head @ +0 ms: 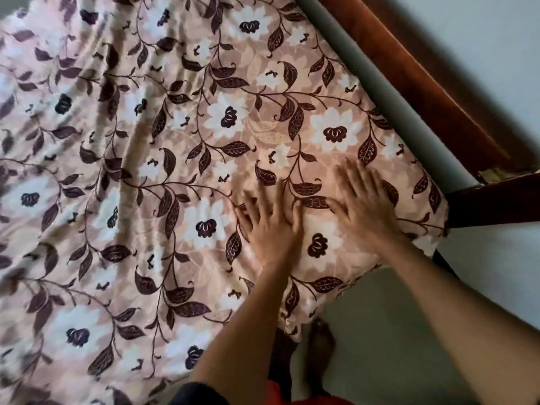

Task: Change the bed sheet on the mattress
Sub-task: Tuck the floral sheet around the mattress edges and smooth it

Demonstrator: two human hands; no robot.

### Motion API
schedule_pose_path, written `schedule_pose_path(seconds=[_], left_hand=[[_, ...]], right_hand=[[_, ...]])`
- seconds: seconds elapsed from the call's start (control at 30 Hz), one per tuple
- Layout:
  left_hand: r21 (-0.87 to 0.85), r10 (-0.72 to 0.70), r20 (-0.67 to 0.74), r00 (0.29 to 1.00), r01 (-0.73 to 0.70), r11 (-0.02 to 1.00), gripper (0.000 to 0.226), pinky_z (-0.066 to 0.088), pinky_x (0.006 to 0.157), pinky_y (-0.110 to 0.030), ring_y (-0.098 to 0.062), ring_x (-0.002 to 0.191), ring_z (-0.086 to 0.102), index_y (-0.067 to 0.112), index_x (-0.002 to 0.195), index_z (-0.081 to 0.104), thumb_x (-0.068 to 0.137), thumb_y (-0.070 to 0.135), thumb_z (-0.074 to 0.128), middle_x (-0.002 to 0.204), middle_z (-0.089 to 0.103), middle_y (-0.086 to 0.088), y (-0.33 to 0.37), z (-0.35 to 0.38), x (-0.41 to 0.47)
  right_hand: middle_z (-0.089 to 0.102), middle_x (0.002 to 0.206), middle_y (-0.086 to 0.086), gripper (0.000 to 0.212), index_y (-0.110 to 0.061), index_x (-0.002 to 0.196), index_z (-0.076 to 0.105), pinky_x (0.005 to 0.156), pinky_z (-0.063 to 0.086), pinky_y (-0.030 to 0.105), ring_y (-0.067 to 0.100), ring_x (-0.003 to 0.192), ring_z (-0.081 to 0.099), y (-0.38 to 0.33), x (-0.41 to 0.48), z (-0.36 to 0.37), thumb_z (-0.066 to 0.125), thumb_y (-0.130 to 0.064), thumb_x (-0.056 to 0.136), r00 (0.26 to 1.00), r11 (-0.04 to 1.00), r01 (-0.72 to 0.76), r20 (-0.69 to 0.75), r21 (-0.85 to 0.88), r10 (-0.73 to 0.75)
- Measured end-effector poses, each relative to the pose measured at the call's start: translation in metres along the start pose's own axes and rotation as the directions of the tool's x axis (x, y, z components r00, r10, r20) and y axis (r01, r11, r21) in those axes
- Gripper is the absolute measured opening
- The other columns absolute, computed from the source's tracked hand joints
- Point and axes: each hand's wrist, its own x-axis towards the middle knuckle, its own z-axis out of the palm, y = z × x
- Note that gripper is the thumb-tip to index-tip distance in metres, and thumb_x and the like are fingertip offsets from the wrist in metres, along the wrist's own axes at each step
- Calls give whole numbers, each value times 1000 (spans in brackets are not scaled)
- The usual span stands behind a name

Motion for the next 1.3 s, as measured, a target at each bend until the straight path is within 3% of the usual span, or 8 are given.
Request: schedule_pose_path(seconds=[0.17,0.23,0.4,0.7,0.87,1.1,1.2,1.3], left_hand=[[-58,-555,-41,831,553,831,61,-19,110,-47,-29,141,-21,33,141,-21,93,61,5,155,-20,-6,-111,-36,-21],[-42,-466,-37,884,465,884,63,-21,111,-46,-27,141,-23,29,144,-16,90,60,-1,154,-20,-6,-121,-41,-35],[61,66,46,997,-69,996,61,-8,114,-51,-21,143,-17,38,148,0,93,61,13,157,-10,5,-89,-14,-68],[26,-472,-14,882,472,881,68,-11,114,-48,-19,141,-20,30,147,-6,87,60,2,156,-13,2,-203,-38,-122],[60,-80,-17,997,81,995,69,-9,115,-46,-22,144,-12,25,150,3,92,61,15,157,-3,-5,-155,-32,-105],[285,290,75,954,-299,911,75,15,112,-57,-33,144,7,21,150,11,91,63,29,158,7,-6,-245,-9,-197],[229,288,107,952,-306,924,72,16,112,-53,-29,144,9,13,150,7,95,59,18,158,2,-5,-265,-28,-199],[118,52,-7,999,-51,992,69,3,116,-47,-33,143,8,7,130,36,92,64,23,155,15,-13,-244,-41,-187]], right_hand=[[6,155,20,83,-1,147,7,117,5,46,32,144,4,-1,-47,1,8,-61,89,929,928,-365,-33,71,368],[5,154,21,81,-1,145,3,117,2,43,32,143,3,-28,-39,-5,9,-59,89,929,925,-361,-38,118,367],[16,154,15,69,-2,146,18,116,2,39,28,142,13,-117,-14,12,7,-51,98,986,985,168,-20,42,-168],[7,153,20,88,3,146,11,117,1,39,28,143,3,-59,-61,4,6,-66,91,997,999,-19,70,-43,22],[8,153,18,78,0,146,10,116,1,38,28,143,7,-152,-40,18,7,-59,94,976,976,216,32,34,-217],[1,157,14,69,-4,149,5,117,7,45,28,144,10,-132,-115,42,12,-51,98,866,867,497,62,5,-497],[-7,157,9,65,-6,149,0,118,1,40,23,145,1,-121,-119,37,7,-48,100,861,863,502,58,57,-505],[8,155,15,65,-2,146,10,118,2,38,25,144,7,-132,-104,26,10,-48,100,887,885,454,34,103,-460]])
